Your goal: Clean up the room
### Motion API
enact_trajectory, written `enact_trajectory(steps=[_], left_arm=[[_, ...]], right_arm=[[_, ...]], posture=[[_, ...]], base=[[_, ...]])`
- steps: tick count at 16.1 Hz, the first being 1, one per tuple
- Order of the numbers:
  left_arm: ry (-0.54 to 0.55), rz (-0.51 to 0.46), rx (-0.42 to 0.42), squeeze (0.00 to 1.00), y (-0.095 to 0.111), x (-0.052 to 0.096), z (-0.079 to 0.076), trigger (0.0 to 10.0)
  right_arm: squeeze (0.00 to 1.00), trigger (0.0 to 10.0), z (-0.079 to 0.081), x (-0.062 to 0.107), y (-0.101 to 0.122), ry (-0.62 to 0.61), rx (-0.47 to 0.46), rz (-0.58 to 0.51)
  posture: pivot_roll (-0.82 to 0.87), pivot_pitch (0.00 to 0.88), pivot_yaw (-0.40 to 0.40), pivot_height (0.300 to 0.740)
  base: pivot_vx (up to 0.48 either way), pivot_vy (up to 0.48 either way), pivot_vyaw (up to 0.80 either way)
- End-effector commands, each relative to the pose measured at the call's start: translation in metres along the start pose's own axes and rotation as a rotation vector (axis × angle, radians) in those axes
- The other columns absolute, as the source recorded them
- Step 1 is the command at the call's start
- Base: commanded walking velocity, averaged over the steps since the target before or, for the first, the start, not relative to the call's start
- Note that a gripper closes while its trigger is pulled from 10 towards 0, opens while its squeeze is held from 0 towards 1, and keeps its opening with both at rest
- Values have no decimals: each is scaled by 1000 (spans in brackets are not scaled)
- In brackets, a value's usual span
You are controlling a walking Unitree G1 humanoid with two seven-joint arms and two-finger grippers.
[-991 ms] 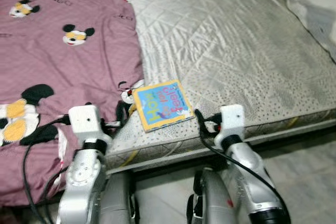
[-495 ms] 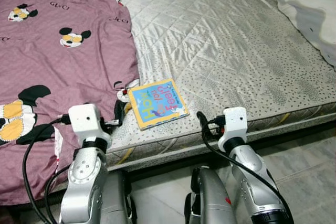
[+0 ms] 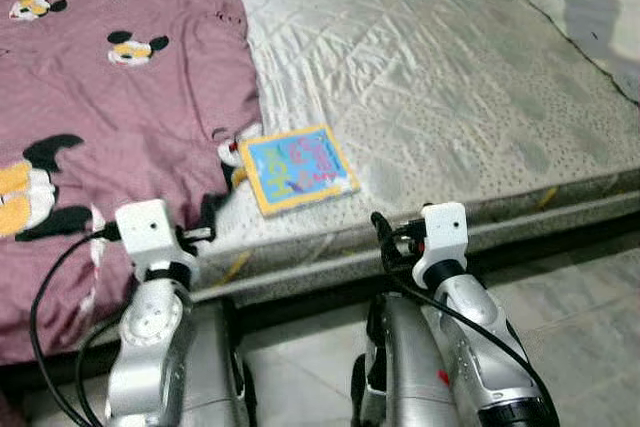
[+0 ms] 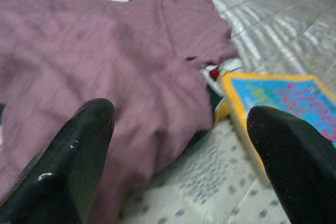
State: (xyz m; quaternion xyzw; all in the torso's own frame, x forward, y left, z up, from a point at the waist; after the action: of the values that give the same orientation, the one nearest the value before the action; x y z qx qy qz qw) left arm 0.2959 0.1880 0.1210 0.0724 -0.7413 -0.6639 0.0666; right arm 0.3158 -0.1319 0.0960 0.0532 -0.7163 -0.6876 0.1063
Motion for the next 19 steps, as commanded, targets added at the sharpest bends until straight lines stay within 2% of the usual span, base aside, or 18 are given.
enact_trajectory(steps=[1, 6, 10, 14, 18, 19], left_arm=[[51, 5, 29, 0, 0, -6, 12, 10000], [72, -1, 56, 0, 5, -17, 16, 10000], [54, 75, 54, 0, -12, -26, 12, 10000], [62, 88, 75, 0, -17, -37, 13, 10000], [29, 117, 110, 0, -21, -51, 4, 10000], [-11, 111, 124, 0, -19, -55, -4, 10000]], right_arm=[[0, 10000, -3, 1, -3, -4, 3, 13], [0, 10000, -8, 1, -1, -6, 27, 7], [0, 10000, -7, 4, 0, 6, 53, 6], [0, 10000, -21, 12, 0, -20, 79, 13], [0, 10000, -32, 26, 0, -50, 120, 22], [0, 10000, -36, 31, 1, -65, 125, 24]], posture=[[-58, 246, -29, 528], [-67, 241, -34, 528], [-91, 243, -45, 528], [-135, 260, -60, 528], [-176, 279, -67, 528], [-196, 288, -67, 528]], base=[[0, 0, 0], [0, 0, 0], [0, 0, 223], [0, 0, 0], [0, 0, 0], [0, 0, 0]])
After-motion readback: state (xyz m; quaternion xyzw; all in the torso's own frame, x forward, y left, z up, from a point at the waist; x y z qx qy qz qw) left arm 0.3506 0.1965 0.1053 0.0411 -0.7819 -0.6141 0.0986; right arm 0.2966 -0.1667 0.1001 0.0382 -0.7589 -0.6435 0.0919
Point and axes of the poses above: a point about 5 cm out from each wrist's last joint towards the gripper, its own x axis pointing back from the gripper into the wrist, its own y axis along the axis of the wrist's last joint, z = x × y, the point moved 2 cm from there along -x, pointing out of the wrist towards the gripper, and after that the axes turned 1 degree about -x, right-handed, at the moved point
